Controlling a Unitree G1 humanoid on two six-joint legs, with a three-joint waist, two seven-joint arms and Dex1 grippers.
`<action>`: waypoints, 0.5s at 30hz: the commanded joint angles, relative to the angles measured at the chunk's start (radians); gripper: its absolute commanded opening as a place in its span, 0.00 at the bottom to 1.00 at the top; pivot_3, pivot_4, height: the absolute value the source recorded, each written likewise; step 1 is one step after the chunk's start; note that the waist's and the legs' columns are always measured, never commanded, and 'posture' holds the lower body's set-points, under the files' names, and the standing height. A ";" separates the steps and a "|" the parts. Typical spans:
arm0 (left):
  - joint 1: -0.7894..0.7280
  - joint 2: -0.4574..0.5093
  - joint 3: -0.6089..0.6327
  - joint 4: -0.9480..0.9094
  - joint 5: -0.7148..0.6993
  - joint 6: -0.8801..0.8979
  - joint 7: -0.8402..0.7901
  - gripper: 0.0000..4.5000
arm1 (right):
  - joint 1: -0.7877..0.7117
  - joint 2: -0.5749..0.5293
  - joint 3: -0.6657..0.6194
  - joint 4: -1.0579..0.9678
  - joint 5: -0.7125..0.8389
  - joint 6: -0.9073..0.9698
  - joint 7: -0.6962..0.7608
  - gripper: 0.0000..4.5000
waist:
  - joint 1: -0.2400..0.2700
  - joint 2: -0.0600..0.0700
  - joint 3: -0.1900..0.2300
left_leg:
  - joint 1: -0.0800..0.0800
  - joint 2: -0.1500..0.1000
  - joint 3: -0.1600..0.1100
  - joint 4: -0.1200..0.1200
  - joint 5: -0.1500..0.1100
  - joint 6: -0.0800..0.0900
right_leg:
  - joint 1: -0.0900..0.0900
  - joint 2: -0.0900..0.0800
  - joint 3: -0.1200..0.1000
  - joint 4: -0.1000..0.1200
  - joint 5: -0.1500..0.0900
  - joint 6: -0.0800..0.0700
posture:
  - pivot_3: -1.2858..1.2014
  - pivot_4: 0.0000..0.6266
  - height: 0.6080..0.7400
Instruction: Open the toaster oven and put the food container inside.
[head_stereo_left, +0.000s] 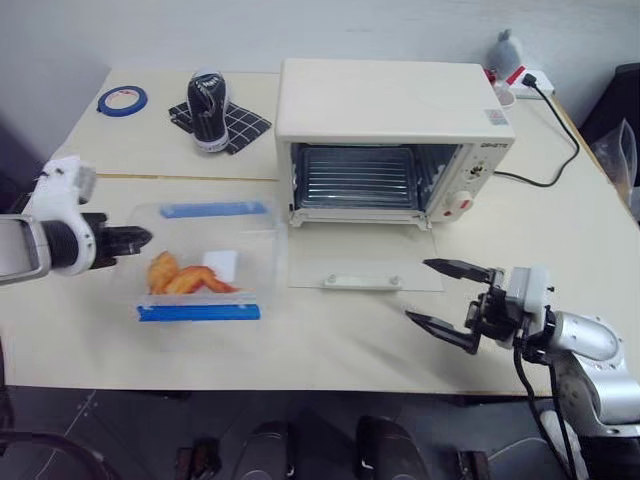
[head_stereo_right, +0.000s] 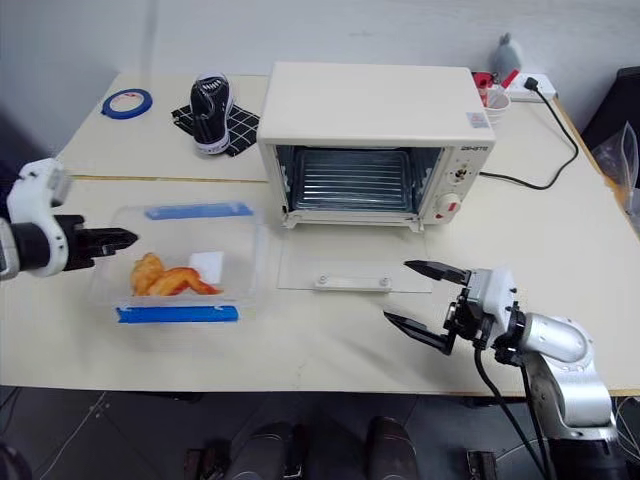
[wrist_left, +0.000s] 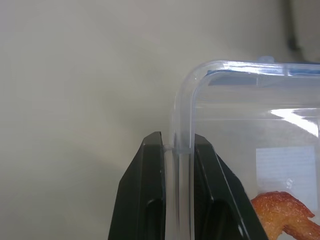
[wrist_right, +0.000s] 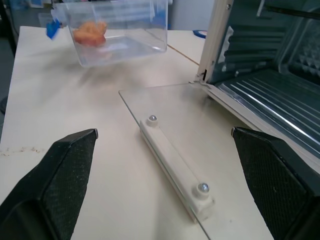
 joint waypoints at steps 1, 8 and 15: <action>-0.140 -0.064 -0.122 -0.011 -0.081 0.033 0.058 0.06 | 0.071 -0.011 -0.069 -0.079 0.020 -0.007 -0.031 1.00 | 0.002 -0.002 0.000 | 0.000 -0.001 0.000 0.000 0.000 0.000 | 0.000 0.000 0.001 0.000 0.000 0.000 | 0.52 0.24 1.00; -0.319 -0.321 -0.211 0.115 0.118 0.021 0.030 0.06 | 0.216 0.009 -0.150 -0.176 0.016 -0.031 -0.097 1.00 | -0.014 -0.003 0.000 | 0.000 -0.004 0.003 0.001 0.002 0.000 | -0.001 0.003 0.002 0.002 0.001 0.002 | 0.52 0.24 1.00; -0.415 -0.503 -0.233 0.212 0.342 0.075 -0.073 0.06 | 0.344 0.057 -0.179 -0.305 0.007 -0.042 -0.182 1.00 | -0.011 -0.003 0.000 | 0.000 -0.003 0.002 0.001 0.002 -0.001 | -0.001 0.005 0.003 0.002 0.001 0.001 | 0.52 0.24 1.00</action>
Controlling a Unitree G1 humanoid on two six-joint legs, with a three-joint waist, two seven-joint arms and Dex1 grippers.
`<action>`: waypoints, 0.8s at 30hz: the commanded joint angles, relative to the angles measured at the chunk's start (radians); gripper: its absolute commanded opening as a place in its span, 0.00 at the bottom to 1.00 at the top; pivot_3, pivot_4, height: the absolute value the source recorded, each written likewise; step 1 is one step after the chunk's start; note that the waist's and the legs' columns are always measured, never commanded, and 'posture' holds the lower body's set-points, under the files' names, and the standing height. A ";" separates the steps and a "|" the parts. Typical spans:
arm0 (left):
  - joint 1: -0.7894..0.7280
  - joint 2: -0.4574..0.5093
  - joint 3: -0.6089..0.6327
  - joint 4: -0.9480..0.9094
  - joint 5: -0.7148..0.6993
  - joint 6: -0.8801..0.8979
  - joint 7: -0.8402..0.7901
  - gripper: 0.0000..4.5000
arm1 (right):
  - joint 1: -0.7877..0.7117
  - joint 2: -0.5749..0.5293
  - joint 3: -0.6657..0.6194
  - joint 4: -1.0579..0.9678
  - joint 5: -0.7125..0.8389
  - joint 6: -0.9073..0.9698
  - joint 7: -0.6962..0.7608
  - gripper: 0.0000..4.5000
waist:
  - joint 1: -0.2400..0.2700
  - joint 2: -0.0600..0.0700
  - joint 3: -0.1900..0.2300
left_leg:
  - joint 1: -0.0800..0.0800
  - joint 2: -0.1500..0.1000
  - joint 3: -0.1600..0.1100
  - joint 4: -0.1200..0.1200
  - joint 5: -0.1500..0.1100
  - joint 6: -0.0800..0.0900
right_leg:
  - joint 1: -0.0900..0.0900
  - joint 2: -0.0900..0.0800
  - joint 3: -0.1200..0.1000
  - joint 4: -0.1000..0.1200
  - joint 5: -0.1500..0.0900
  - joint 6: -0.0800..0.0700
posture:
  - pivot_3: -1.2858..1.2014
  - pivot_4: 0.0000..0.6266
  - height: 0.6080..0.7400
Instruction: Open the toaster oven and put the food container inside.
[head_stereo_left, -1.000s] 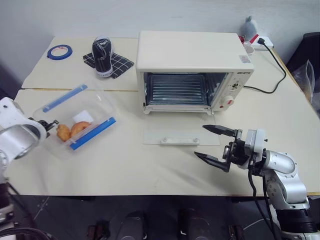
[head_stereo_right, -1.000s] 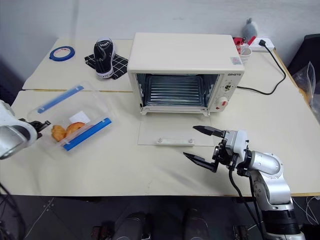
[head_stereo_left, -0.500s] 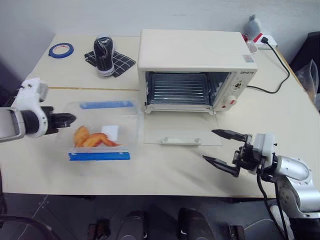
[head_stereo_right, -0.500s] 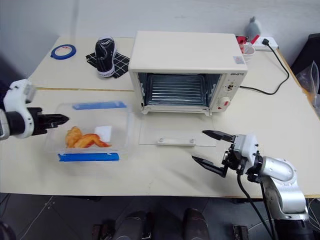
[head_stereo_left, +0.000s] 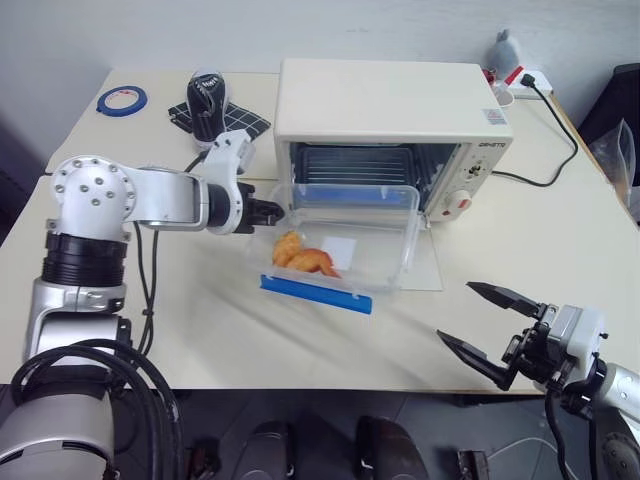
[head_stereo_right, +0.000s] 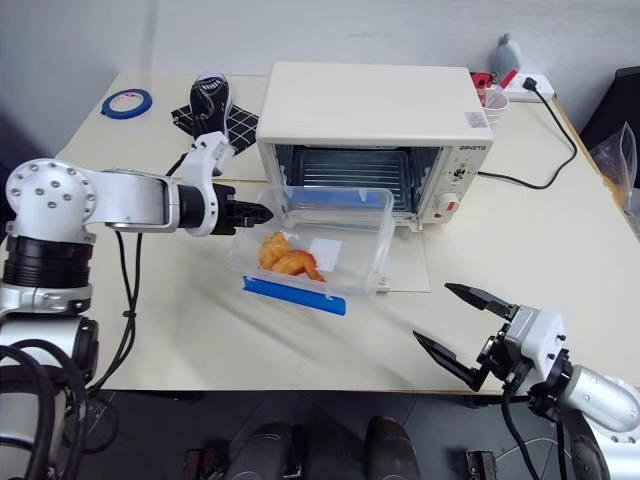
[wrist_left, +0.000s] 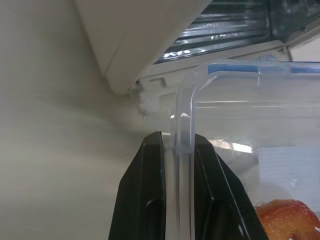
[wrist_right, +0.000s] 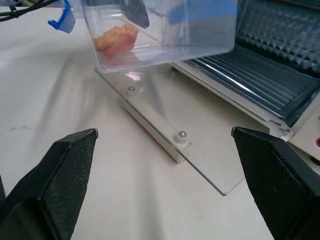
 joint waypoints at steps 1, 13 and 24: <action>-0.048 -0.034 0.000 0.021 0.124 0.020 -0.063 0.06 | 0.034 0.019 -0.026 -0.081 0.003 -0.019 -0.045 1.00 | -0.004 0.000 0.000 | 0.000 0.000 0.001 0.000 0.000 0.000 | 0.000 0.000 0.001 0.000 0.000 0.000 | 0.52 0.24 1.00; -0.057 -0.194 0.096 -0.002 0.408 0.012 -0.190 0.65 | 0.083 0.042 -0.012 -0.146 -0.019 -0.027 -0.121 1.00 | 0.000 0.000 0.000 | 0.000 0.000 0.000 0.001 0.000 0.000 | 0.000 0.000 0.000 0.001 0.000 0.000 | 0.52 0.24 1.00; -0.025 -0.112 0.218 -0.090 0.471 -0.055 -0.479 0.99 | 0.022 0.007 -0.070 -0.182 0.182 0.115 -0.219 1.00 | -0.001 0.000 0.000 | 0.000 0.001 0.000 0.002 0.001 0.000 | 0.000 0.000 0.000 0.004 0.000 0.000 | 0.52 0.24 1.00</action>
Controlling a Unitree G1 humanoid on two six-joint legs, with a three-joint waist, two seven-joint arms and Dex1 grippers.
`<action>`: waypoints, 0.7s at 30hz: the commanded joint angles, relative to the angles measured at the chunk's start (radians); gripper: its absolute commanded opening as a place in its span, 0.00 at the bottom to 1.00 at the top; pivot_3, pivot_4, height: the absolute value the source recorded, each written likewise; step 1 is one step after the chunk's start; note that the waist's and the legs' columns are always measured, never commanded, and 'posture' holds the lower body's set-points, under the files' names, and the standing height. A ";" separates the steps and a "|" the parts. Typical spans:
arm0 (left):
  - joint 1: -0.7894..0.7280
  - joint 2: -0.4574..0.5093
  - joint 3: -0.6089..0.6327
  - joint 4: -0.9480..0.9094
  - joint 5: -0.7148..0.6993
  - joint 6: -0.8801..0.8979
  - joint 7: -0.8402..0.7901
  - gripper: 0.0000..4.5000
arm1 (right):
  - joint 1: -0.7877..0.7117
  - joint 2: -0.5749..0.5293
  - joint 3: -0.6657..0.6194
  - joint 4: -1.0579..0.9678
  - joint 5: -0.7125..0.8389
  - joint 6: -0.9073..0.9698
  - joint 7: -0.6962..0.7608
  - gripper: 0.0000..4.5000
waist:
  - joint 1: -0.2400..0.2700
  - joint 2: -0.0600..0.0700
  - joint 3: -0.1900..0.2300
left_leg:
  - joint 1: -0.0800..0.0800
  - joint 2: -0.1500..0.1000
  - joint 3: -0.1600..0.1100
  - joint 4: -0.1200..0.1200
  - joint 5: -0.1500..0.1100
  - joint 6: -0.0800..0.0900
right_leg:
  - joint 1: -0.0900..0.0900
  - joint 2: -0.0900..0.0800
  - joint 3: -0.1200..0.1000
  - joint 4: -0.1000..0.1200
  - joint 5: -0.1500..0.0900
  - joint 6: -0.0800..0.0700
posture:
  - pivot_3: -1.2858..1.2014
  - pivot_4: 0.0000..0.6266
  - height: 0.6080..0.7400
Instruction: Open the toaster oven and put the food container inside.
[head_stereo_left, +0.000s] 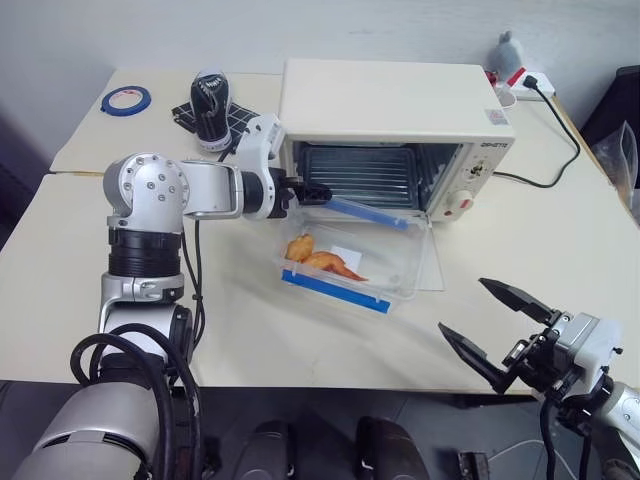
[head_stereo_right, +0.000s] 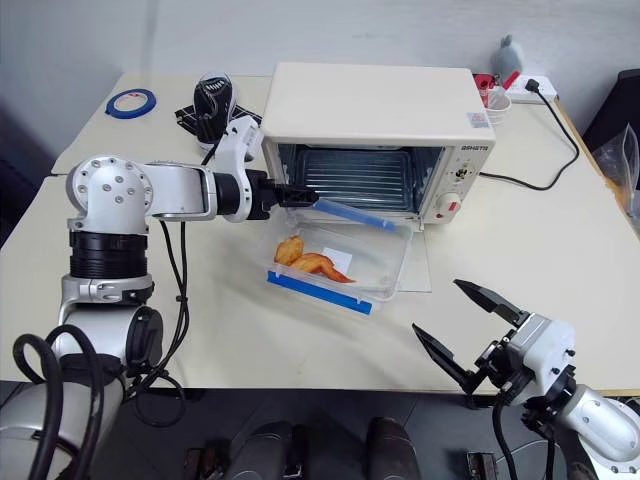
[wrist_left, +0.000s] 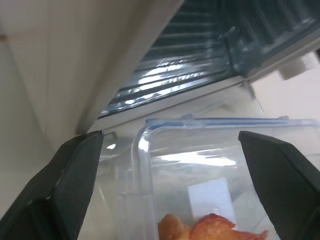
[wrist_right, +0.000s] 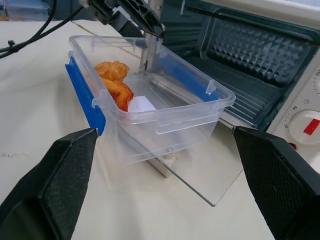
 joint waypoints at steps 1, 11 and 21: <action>0.018 0.116 0.026 -0.082 0.019 -0.073 -0.208 0.99 | -0.018 -0.047 -0.063 -0.074 0.192 0.113 -0.046 1.00 | -0.003 0.000 0.000 | 0.000 0.000 0.000 0.000 0.000 0.000 | 0.000 0.000 0.000 0.000 0.000 0.000 | 0.52 0.24 1.00; 0.437 0.487 -0.088 0.040 0.373 -0.907 -1.147 0.55 | 0.086 -0.274 0.056 -0.162 0.213 0.313 0.121 0.43 | -0.004 0.001 -0.001 | 0.002 0.002 0.002 -0.002 0.000 -0.003 | -0.001 0.003 0.000 0.000 -0.002 -0.005 | 0.52 0.24 1.00; 0.746 0.427 -0.118 -0.220 0.414 -1.111 -1.342 0.00 | -0.093 -0.194 0.371 -0.086 -0.003 0.311 0.108 0.00 | 0.001 -0.002 -0.002 | -0.001 0.003 0.001 0.001 -0.003 0.006 | -0.001 -0.007 -0.003 -0.001 -0.001 -0.003 | 0.52 0.24 1.00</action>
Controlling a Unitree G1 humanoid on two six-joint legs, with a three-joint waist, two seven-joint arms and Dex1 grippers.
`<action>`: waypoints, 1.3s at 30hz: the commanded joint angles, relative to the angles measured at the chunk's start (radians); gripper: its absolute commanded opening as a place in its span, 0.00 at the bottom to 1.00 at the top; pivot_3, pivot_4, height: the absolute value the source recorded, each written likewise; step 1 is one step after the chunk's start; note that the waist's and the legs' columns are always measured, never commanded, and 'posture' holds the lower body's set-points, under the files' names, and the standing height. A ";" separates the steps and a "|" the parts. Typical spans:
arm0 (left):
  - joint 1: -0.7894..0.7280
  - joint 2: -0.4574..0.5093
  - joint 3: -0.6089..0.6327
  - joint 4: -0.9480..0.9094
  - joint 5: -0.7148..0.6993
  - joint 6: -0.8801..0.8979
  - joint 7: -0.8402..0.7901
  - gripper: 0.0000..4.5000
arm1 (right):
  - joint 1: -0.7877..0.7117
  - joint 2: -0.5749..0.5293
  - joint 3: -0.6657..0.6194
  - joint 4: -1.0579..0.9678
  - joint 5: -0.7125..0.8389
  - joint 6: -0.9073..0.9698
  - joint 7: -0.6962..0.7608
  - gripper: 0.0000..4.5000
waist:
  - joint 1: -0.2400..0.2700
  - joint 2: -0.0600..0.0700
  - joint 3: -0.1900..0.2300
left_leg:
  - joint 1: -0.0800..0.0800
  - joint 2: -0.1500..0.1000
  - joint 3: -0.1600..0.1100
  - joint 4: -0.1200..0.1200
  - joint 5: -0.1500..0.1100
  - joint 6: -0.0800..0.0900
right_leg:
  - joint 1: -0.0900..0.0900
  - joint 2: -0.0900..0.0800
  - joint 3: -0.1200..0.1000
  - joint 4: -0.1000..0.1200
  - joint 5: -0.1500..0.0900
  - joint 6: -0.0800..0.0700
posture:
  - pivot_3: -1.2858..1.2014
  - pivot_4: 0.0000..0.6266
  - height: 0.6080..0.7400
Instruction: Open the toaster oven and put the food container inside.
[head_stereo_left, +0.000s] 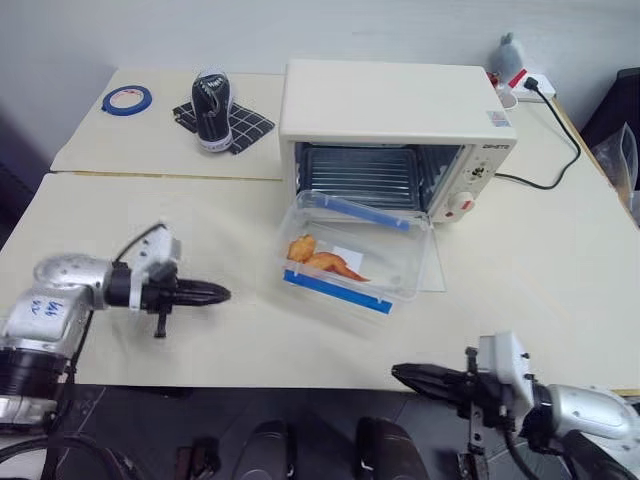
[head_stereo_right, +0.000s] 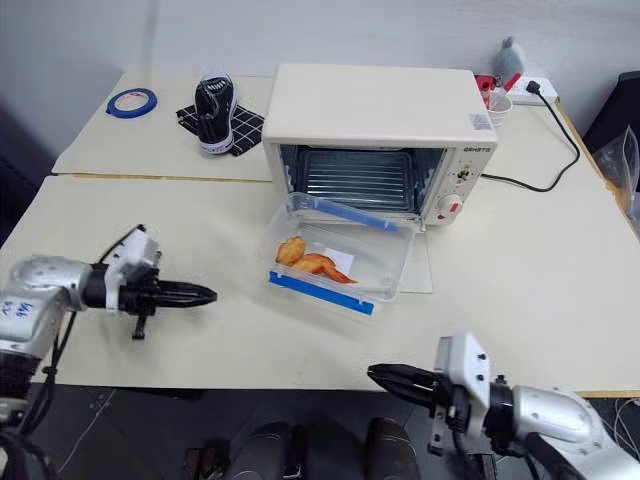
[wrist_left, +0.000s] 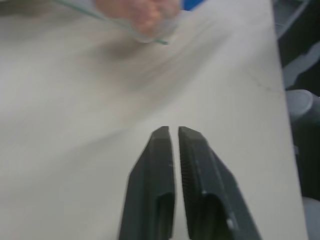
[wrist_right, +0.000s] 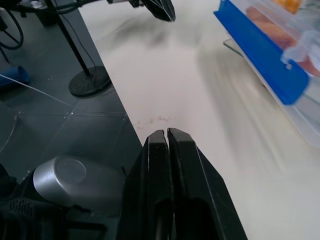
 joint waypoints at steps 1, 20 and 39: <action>0.030 -0.049 0.019 -0.164 -0.052 0.044 0.041 0.00 | -0.069 0.031 0.082 0.027 -0.043 0.015 -0.020 0.00 | 0.000 0.000 0.000 | 0.000 0.000 0.000 0.000 0.000 0.000 | 0.000 0.000 0.000 0.000 0.000 0.001 | 0.52 0.24 1.00; -0.161 -0.552 -0.039 -0.047 0.127 0.015 0.521 0.00 | -0.684 0.175 0.090 0.602 -0.241 -0.099 -0.094 0.00 | -0.004 -0.001 -0.001 | -0.001 -0.002 0.000 0.002 0.002 0.001 | 0.000 0.000 -0.003 0.002 0.001 0.002 | 0.52 0.24 1.00; -0.374 -0.668 0.021 0.253 0.206 -0.150 0.638 0.00 | -0.961 0.224 0.040 1.107 -0.370 -0.426 -0.020 0.00 | -0.023 -0.001 -0.001 | -0.009 -0.002 -0.003 0.005 0.003 0.000 | -0.002 0.000 -0.014 0.001 0.001 0.003 | 0.52 0.24 1.00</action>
